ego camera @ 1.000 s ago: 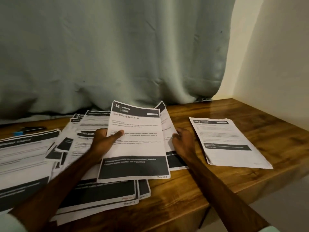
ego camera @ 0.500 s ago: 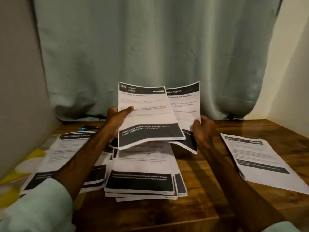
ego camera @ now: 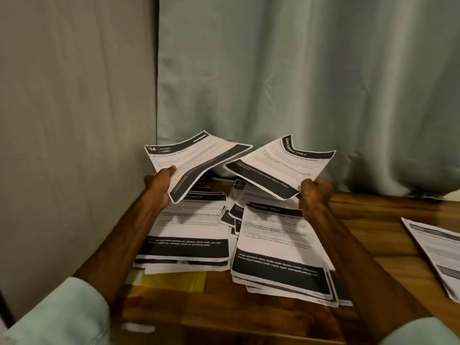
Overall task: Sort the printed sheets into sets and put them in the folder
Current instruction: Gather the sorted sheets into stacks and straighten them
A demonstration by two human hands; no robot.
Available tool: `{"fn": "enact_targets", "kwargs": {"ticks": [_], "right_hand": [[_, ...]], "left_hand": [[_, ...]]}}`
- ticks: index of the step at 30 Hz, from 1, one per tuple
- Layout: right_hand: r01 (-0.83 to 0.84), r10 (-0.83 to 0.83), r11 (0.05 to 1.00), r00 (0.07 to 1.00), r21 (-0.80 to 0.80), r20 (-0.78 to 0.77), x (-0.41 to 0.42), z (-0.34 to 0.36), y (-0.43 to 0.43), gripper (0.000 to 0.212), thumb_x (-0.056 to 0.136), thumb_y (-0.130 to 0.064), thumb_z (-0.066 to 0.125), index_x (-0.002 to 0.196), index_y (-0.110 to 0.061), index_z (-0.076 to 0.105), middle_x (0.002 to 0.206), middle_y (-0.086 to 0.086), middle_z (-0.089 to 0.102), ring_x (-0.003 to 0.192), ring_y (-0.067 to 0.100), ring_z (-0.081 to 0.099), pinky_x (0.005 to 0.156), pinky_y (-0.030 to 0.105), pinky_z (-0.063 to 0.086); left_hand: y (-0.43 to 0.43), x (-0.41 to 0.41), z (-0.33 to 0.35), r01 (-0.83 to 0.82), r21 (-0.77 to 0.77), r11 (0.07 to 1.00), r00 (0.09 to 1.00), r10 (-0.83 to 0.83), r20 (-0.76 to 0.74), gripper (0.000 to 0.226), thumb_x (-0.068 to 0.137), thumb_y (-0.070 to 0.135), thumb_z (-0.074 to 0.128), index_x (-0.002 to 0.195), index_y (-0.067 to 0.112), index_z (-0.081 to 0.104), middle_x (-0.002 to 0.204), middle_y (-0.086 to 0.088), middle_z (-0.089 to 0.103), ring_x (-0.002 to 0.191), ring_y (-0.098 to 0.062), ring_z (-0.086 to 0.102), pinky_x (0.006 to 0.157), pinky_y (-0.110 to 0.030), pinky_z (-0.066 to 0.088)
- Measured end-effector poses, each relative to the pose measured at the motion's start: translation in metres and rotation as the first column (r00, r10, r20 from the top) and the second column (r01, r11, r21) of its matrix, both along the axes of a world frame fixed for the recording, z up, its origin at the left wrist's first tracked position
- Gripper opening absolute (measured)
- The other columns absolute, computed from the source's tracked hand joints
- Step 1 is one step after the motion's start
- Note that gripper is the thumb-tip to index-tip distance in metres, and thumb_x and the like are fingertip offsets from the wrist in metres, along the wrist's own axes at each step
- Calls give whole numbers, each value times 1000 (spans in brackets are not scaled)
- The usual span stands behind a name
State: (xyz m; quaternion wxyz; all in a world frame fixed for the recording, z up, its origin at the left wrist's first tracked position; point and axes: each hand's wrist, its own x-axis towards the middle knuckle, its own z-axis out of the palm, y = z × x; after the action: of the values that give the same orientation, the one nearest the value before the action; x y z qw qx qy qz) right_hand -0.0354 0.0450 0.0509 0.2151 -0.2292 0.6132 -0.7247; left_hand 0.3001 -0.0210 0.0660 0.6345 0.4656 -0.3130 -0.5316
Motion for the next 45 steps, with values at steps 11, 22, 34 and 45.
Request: {"fn": "enact_targets", "kwargs": {"ticks": [11, 22, 34, 45], "right_hand": [[-219, 238, 970, 945, 104, -227, 68, -35, -14, 31, 86, 1, 62, 111, -12, 74, 111, 3, 74, 98, 27, 71, 87, 51, 61], [-363, 359, 921, 932, 143, 52, 71, -43, -21, 20, 94, 3, 61, 112, -1, 67, 106, 14, 76, 70, 21, 76, 60, 28, 59], [-323, 290, 943, 918, 84, 271, 45, -56, -29, 32, 97, 5, 40, 123, 16, 54, 96, 25, 71, 47, 13, 67, 37, 18, 47], [-393, 384, 916, 806, -77, 450, 55, -40, -14, 23, 101, 5, 33, 100, 3, 56, 57, 11, 70, 40, 6, 63, 36, 14, 45]], "left_hand": [[10, 32, 1, -11, 31, 999, 999, 12, -35, 34, 93, 12, 72, 123, 1, 59, 81, -8, 65, 49, -15, 64, 32, -20, 44], [16, 52, -1, -11, 41, 999, 999, 12, -47, 9, 95, 11, 69, 98, 3, 66, 77, -11, 67, 36, -11, 61, 33, -22, 45], [-14, 56, -11, 142, 14, 990, 973, -137, -184, 33, 100, 9, 57, 131, -2, 62, 90, -11, 75, 65, -17, 73, 48, -24, 55], [-6, 46, -12, 360, -84, 929, 755, -343, -558, 20, 102, 11, 53, 97, -5, 64, 92, -13, 71, 54, -12, 69, 56, -15, 55]]}}
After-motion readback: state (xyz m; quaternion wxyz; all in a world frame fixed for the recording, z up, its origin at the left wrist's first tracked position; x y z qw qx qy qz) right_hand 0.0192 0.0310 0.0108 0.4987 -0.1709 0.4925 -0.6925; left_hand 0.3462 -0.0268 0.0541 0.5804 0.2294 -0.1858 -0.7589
